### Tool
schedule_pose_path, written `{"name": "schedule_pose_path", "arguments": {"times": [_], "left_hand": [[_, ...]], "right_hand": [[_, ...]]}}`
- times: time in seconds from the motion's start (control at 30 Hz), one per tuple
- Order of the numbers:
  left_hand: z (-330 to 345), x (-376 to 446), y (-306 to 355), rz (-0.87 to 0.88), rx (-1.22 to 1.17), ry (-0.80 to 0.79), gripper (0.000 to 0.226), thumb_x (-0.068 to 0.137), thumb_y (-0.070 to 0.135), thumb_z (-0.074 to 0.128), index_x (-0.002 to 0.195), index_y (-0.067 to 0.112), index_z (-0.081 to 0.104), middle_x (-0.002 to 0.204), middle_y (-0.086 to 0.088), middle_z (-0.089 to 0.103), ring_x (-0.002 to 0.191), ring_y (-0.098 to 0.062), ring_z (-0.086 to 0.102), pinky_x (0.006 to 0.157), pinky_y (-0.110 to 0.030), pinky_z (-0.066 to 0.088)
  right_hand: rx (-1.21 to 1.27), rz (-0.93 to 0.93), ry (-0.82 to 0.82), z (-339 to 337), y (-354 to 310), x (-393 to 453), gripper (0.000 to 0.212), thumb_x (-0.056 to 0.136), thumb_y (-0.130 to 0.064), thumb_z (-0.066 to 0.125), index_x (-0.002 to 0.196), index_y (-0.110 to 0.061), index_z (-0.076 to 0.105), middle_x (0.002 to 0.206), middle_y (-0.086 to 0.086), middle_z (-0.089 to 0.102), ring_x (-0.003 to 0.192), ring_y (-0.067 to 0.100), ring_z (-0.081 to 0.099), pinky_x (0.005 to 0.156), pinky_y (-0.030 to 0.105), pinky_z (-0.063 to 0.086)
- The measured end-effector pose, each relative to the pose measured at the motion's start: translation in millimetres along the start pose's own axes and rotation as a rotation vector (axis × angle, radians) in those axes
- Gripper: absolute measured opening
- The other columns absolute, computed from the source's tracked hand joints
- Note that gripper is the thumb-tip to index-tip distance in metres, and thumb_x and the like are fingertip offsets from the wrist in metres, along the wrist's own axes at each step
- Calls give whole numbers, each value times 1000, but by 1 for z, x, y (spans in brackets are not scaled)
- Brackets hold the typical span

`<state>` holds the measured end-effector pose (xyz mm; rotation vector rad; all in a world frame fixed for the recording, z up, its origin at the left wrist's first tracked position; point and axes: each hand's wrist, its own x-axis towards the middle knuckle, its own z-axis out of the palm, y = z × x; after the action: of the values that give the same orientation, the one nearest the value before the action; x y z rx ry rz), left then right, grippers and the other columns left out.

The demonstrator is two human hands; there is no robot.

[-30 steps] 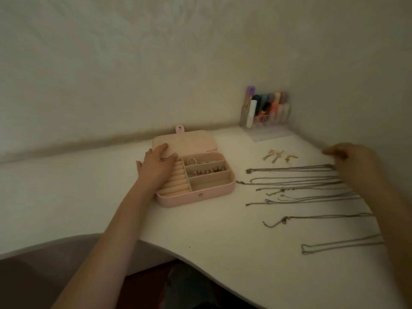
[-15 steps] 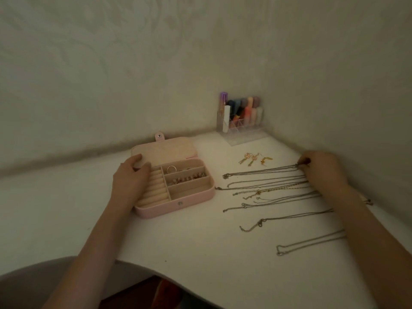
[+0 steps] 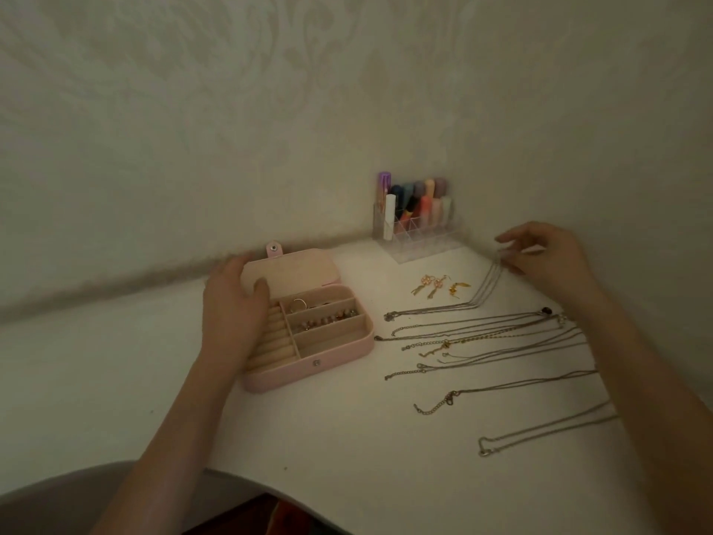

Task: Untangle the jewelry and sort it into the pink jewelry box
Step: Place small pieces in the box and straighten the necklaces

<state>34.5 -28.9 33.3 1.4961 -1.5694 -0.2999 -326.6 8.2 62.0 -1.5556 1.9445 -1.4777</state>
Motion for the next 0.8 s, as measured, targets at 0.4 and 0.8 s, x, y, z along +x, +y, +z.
{"name": "schedule_pose_path", "arguments": {"times": [0.4, 0.8], "left_hand": [[54, -17, 98, 42, -629, -750, 40, 96, 19, 52, 135, 15, 45, 109, 0, 69, 101, -7, 64, 93, -20, 46], [-14, -31, 33, 20, -344, -470, 13, 89, 4, 59, 88, 13, 69, 65, 2, 67, 63, -4, 61, 64, -8, 45]], "right_hand": [[509, -143, -278, 48, -108, -13, 22, 86, 8, 60, 95, -11, 68, 85, 11, 55, 76, 20, 63, 71, 26, 57], [726, -116, -193, 75, -135, -9, 16, 86, 8, 60, 96, -3, 65, 78, 2, 53, 73, 15, 61, 68, 21, 55]]}}
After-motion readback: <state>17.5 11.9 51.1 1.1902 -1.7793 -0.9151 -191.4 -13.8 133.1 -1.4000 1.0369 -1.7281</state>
